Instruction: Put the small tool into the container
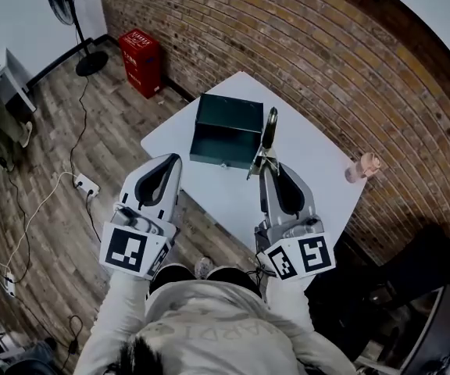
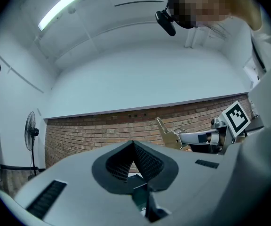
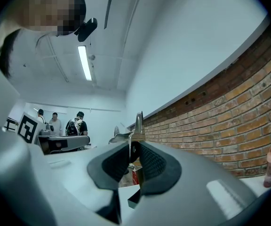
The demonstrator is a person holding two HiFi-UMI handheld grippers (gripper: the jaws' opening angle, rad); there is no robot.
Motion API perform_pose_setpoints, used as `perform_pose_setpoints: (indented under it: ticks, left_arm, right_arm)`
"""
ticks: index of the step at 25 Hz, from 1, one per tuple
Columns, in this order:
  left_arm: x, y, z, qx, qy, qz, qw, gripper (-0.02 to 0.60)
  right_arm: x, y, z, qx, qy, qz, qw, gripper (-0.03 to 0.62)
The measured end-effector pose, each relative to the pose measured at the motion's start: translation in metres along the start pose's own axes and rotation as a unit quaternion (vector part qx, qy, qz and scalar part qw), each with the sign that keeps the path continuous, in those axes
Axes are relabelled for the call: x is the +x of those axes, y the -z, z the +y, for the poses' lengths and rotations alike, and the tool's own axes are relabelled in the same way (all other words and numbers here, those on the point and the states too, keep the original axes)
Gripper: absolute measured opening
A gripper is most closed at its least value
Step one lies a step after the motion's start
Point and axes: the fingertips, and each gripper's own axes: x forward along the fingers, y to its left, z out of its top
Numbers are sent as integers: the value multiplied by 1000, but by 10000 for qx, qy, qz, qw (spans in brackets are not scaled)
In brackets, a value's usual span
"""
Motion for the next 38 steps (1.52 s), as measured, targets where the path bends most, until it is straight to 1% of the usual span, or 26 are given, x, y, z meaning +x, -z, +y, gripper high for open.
perform_pose_setpoints:
  ticks: [3, 9, 15, 21, 25, 26, 27, 28, 33, 38]
  left_arm:
    - [11, 5, 2, 82, -47, 37, 9999, 5]
    - [30, 15, 7, 44, -42, 152, 9999, 5]
    - [52, 23, 16, -7, 63, 224, 9997, 5]
    - [79, 30, 35, -73, 225, 228, 9995, 5]
    - [97, 36, 50, -151, 358, 254, 9989, 5]
    - [102, 38, 54, -170, 392, 266, 9987, 5]
    - [107, 41, 58, -194, 422, 282, 9985, 5]
    - [112, 44, 62, -226, 449, 303, 9983, 5]
    - [133, 63, 80, -391, 566, 431, 9967, 5]
    - [150, 76, 99, -445, 646, 539, 9955, 5]
  right_arm:
    - [8, 5, -11, 43, -27, 15, 10000, 61]
    - [23, 14, -25, 117, -35, 59, 9999, 60]
    - [39, 21, -37, 154, 61, 121, 9998, 58]
    - [66, 28, -48, 79, 208, 204, 9995, 57]
    - [87, 37, -54, -112, 305, 371, 9988, 54]
    - [92, 40, -56, -190, 323, 426, 9984, 44]
    - [98, 43, -57, -259, 309, 485, 9980, 19]
    - [103, 47, -58, -312, 276, 548, 9976, 13]
    - [130, 83, -60, -751, 239, 984, 9920, 8]
    - [152, 116, -62, -1004, 233, 1356, 9854, 8]
